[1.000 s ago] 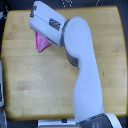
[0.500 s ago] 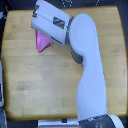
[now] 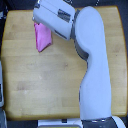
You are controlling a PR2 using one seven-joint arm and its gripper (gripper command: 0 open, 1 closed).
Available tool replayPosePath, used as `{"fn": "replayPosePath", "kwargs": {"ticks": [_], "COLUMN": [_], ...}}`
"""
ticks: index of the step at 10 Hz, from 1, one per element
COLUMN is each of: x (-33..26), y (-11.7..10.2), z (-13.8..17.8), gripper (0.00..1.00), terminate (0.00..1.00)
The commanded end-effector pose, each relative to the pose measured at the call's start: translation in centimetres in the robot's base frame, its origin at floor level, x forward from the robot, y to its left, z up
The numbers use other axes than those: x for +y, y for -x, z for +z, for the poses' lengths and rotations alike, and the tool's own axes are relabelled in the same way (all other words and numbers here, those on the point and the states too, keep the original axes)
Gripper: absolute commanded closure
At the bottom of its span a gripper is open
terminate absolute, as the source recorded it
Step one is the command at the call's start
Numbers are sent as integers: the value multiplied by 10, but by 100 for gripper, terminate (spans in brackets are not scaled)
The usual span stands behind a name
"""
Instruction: Folding a cloth
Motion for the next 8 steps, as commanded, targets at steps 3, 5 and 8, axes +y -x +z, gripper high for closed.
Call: {"fn": "replayPosePath", "kwargs": {"ticks": [3, 5, 8], "x": [-76, -133, -214], "y": [-2, -4, -12], "z": [68, 69, 76], "gripper": [0, 0, 0], "terminate": [0, 0, 0]}}
